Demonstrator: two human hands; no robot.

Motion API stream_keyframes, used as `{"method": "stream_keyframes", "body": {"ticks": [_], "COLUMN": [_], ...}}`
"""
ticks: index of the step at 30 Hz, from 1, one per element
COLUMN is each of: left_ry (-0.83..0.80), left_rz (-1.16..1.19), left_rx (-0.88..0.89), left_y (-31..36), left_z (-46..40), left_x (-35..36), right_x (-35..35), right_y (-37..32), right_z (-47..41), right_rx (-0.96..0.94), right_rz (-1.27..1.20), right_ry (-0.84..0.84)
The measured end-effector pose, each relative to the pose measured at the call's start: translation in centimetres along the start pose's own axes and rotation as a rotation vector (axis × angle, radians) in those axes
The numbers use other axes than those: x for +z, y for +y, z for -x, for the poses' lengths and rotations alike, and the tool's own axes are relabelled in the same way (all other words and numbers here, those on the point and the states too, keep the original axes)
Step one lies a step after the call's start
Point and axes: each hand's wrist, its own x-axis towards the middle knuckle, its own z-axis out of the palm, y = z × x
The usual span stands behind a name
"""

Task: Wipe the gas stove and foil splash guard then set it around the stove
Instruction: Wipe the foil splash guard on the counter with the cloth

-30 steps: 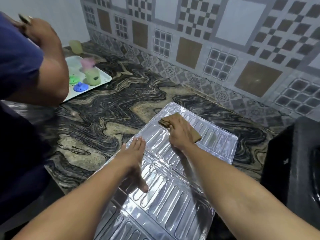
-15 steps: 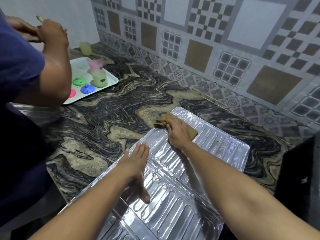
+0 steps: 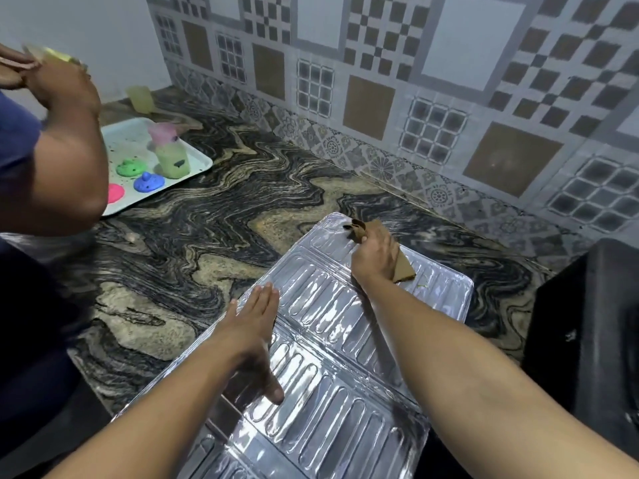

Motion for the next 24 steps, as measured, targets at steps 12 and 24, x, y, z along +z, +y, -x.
{"method": "stream_keyframes", "body": {"ticks": [12, 24], "left_ry": [0.008, 0.022], "left_rz": [-0.050, -0.107], "left_rx": [0.017, 0.007], "left_y": [0.1, 0.1], "left_z": [0.0, -0.6], "left_x": [-0.3, 0.2], "right_x": [-4.4, -3.9], "right_y": [7.5, 6.5], "right_z": [3.0, 10.5], "right_rx": [0.229, 0.044], "right_rz": [0.052, -0.105], "right_ry": [0.118, -0.013]}}
